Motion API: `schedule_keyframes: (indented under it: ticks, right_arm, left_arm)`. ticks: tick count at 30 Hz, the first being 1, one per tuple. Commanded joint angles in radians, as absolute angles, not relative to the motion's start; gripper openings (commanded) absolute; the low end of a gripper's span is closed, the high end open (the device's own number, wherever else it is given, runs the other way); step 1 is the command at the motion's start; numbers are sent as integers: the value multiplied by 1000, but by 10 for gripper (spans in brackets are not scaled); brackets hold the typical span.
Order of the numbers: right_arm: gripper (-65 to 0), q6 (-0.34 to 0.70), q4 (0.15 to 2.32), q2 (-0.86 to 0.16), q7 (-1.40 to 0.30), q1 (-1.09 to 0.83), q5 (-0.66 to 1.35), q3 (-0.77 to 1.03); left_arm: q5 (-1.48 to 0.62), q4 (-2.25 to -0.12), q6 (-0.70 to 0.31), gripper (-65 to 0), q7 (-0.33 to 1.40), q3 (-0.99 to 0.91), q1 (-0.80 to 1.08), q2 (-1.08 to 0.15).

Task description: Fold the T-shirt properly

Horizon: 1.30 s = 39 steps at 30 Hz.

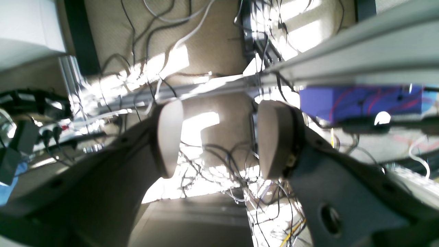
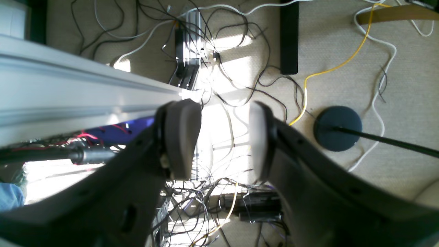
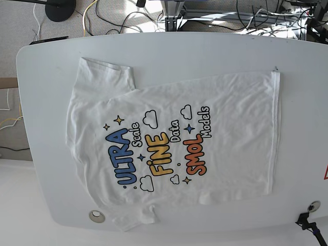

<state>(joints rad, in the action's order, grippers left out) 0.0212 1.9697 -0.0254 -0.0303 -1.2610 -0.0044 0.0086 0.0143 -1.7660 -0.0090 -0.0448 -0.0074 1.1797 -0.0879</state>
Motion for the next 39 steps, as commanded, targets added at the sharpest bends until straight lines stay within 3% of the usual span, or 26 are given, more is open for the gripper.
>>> schedule_keyframes:
  ticks: [1, 8, 23, 25, 29, 32, 37, 39]
  right_arm:
    - [-392, 19, 1991, -27, -8, -1277, -8, 10]
    - [-397, 19, 2018, -27, -8, -1179, -4, 10]
    - [-394, 19, 2018, -18, -8, -888, 24, 12]
    - [-394, 19, 2018, -15, -10, -862, 104, 15]
    - [-392, 15, 2018, -15, -70, -803, 186, 19]
    - [-386, 19, 2017, -13, -143, -756, 274, 67]
    - [-219, 19, 2018, -30, -239, -700, 467, 171]
    - [-189, 19, 2015, -61, -278, -676, 544, 223]
  left_arm:
    - [15, -1810, -4, -333, -62, -35, 1201, -90]
    - [15, -1934, -4, -333, -64, -120, 1132, -90]
    - [-35, -1957, -33, -328, -113, -242, 900, -108]
    - [-145, -1957, -82, -301, -84, -272, 878, -119]
    - [-303, -1957, -120, -173, 62, -354, 825, -150]
    - [-384, -1957, -165, -170, 128, -410, 792, -165]
    - [-495, -1956, -263, -169, 259, -519, 737, -197]
    - [-524, -1956, -328, -169, 318, -558, 711, -199]
